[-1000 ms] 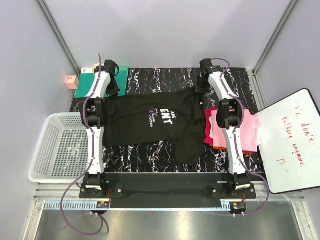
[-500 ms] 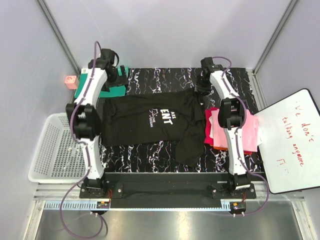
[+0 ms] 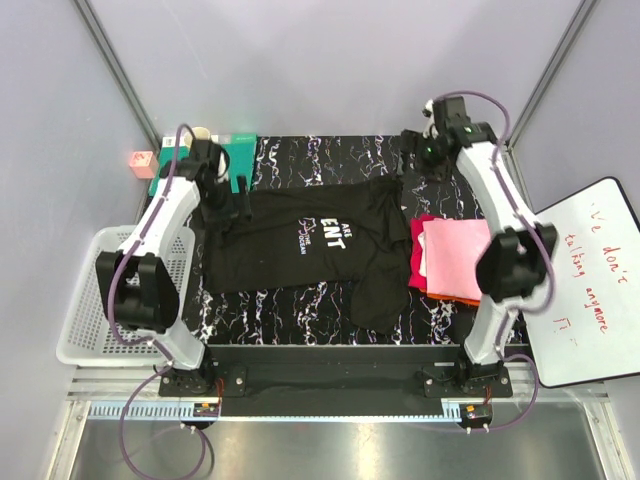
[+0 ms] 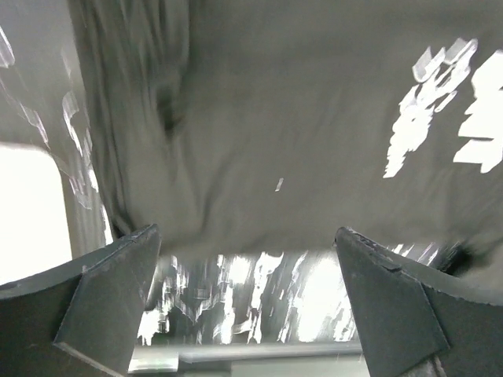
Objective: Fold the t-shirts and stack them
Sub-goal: Fold the tshirt
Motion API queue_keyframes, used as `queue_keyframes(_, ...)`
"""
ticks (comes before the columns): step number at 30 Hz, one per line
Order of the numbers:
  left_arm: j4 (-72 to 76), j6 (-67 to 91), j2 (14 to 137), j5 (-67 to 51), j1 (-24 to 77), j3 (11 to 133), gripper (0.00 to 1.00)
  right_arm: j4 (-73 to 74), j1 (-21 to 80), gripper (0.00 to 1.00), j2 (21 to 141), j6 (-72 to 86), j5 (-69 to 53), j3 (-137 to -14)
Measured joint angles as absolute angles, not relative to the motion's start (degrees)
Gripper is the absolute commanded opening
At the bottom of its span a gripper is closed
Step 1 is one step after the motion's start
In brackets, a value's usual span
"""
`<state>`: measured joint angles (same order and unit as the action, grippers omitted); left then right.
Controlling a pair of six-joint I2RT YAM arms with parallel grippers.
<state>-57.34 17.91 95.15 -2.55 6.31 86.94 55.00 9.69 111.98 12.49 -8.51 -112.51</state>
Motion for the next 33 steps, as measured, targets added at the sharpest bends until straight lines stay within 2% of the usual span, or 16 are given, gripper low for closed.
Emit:
queue_keyframes(8, -58.2, 20.5, 81.5, -2.7, 9.1, 67.3, 0.99, 55.4, 12.2, 0.81, 82.1, 12.8, -11.8, -82.3)
queue_keyframes(13, -56.5, 22.7, 76.1, -2.9, 12.2, 58.4, 0.99, 56.1, 19.6, 0.78, 72.2, 16.7, -11.4, -71.4)
queue_keyframes(20, -55.2, 26.7, 74.8, -1.6, 14.4, 48.7, 0.99, 55.3, 20.4, 0.73, 60.2, 24.3, -11.7, -52.8)
queue_keyframes(27, -54.6, 29.3, 78.4, 3.8, 15.0, 49.2, 0.99, 50.4, 22.2, 0.69, 59.7, 30.3, -14.1, -45.8)
queue_keyframes(33, -55.1, 31.4, 80.1, 6.9, 15.0, 49.4, 0.99, 45.2, 22.5, 0.71, 61.0, 35.4, -16.5, -39.3)
